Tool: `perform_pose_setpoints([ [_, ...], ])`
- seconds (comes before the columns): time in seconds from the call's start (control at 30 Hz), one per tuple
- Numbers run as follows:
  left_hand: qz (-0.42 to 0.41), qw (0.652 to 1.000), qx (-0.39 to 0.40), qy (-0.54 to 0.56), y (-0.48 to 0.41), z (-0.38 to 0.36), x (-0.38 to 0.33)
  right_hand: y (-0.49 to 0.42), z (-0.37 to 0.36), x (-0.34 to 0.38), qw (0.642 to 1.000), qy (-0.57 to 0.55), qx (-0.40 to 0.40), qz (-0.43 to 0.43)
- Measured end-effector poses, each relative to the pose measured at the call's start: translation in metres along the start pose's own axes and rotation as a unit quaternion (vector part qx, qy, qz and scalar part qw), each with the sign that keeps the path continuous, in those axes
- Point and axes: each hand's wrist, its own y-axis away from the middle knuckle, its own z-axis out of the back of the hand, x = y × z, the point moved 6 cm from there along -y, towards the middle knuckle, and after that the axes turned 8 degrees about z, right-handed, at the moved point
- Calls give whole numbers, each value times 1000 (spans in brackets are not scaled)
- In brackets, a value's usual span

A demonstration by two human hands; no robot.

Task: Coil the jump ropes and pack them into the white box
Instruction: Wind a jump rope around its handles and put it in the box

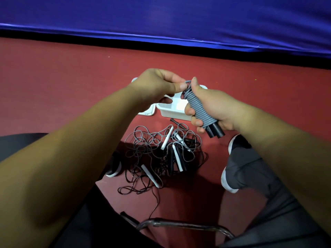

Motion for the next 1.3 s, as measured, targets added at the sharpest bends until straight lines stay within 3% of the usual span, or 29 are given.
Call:
perform_pose_setpoints([
  [0.5,-112,991,-75,5,6,-22,2,1,7,-1,1000,23,12,-10],
  [0.73,-29,994,-86,68,1,-22,14,0,10,-2,999,47,-27,7],
  [1.07,41,978,-14,206,4,-31,27,0,13,-1,989,122,-78,20],
  [1.3,37,984,3,175,6,-36,20,-5,16,-5,996,76,-56,1],
])
